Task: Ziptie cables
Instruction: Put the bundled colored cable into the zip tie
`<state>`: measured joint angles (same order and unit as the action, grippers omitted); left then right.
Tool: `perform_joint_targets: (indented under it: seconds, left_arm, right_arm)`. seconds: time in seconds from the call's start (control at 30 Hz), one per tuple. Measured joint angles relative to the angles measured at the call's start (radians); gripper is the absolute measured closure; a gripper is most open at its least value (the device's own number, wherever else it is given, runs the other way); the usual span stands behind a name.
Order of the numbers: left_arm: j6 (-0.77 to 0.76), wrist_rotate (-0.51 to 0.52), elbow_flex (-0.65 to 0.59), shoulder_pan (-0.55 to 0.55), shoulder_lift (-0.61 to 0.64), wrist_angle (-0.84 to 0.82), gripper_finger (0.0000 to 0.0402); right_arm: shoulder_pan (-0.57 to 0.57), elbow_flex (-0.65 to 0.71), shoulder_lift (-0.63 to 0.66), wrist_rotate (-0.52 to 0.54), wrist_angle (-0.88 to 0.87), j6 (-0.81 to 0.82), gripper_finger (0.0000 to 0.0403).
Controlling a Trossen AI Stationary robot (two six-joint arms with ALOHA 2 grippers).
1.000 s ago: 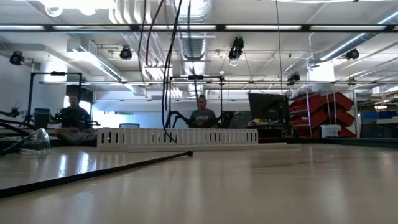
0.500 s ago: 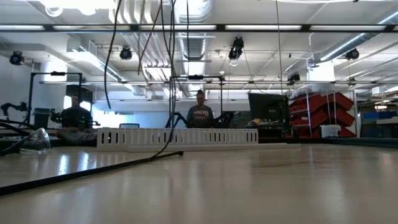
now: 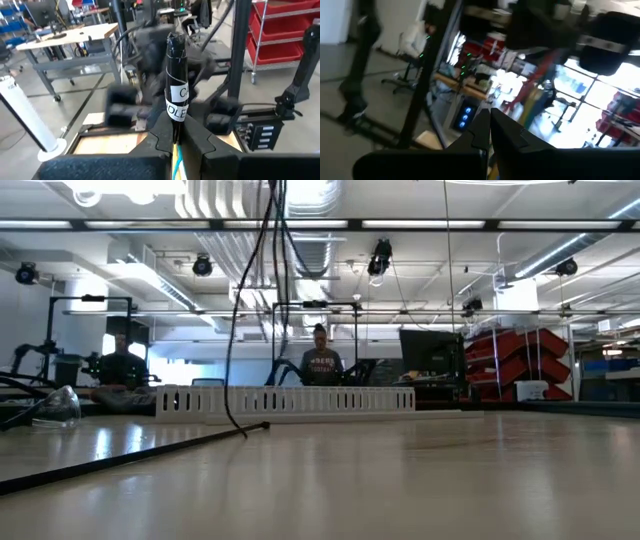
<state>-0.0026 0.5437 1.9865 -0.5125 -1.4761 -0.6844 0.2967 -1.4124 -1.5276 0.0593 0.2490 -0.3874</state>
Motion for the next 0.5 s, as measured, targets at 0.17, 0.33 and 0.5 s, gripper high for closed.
perform_joint_targets:
  seconds: [0.17, 0.33, 0.5]
  left_arm:
    - [0.029, 0.000, -0.001, 0.000, -0.003, 0.053, 0.0401]
    - [0.002, 0.049, 0.016, -0.002, 0.033, 0.002, 0.0401]
    - [-0.072, 0.050, 0.067, -0.001, 0.068, -0.137, 0.0401]
  right_arm:
    - [-0.054, -0.008, -0.044, 0.004, -0.055, 0.095, 0.0403]
    - [-0.060, -0.023, -0.031, 0.019, -0.205, 0.096, 0.0403]
    - [-0.062, -0.020, -0.051, 0.027, -0.490, 0.142, 0.0403]
